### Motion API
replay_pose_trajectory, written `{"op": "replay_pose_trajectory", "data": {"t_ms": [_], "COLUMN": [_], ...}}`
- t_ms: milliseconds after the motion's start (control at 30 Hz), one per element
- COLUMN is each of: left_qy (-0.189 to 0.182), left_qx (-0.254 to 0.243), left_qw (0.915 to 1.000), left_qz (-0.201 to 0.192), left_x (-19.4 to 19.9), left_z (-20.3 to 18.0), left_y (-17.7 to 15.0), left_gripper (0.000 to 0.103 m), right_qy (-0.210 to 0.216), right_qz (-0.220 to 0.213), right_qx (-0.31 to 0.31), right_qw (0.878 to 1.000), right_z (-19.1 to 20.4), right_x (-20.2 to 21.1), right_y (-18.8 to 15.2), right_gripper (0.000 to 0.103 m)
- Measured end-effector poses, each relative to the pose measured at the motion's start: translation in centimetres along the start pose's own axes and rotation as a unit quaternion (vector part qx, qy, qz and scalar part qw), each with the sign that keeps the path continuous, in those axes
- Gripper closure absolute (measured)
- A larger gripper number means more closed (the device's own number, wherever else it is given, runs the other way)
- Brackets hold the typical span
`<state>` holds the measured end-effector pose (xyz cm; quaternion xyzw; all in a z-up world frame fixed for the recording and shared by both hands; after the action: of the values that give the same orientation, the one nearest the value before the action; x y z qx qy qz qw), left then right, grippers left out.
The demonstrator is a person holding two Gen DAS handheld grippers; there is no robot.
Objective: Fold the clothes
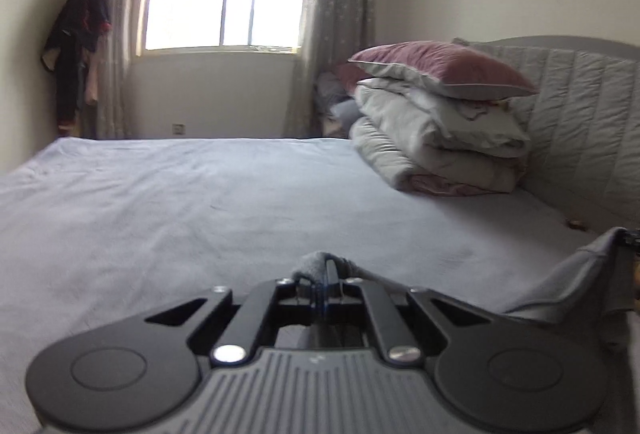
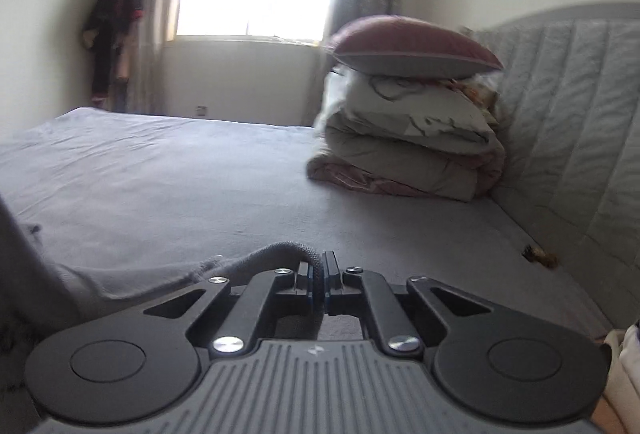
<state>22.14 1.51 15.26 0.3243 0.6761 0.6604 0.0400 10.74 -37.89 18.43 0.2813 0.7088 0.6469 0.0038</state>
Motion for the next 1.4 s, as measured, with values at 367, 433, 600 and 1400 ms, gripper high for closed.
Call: {"op": "replay_pose_trajectory", "data": {"t_ms": [367, 433, 600, 1400], "left_qy": [0.060, 0.035, -0.024, -0.069], "left_qx": [0.144, 0.168, 0.155, 0.008], "left_qw": [0.9825, 0.9804, 0.9804, 0.9838], "left_qz": [0.101, 0.096, 0.119, 0.165], "left_x": [0.3, 3.5, 10.3, 15.9], "left_z": [3.9, 3.2, -1.7, -8.2], "left_y": [-8.1, -9.0, -13.6, -22.3], "left_gripper": [0.063, 0.056, 0.039, 0.065], "right_qy": [-0.043, -0.011, 0.063, 0.198], "right_qz": [0.144, 0.137, 0.138, 0.271], "right_qx": [-0.070, -0.066, -0.077, -0.083], "right_qw": [0.986, 0.988, 0.985, 0.938], "right_z": [-2.0, -1.5, -0.4, 3.0], "right_x": [-2.0, 0.8, 8.2, 20.1], "right_y": [-7.5, -6.7, -5.8, -20.3], "right_gripper": [0.080, 0.059, 0.046, 0.077]}}
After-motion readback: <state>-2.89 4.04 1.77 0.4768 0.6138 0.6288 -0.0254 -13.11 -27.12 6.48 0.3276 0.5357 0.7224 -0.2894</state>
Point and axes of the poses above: each gripper's, at about its wrist camera, not at the fingertips, and x roughly against the way its jaws point, z to its left, y to its top, the point moved 5 cm from there along -x, roughly the way its jaws point, and after that the axes turned 15 degrees about -y, right-handed, at the moved point
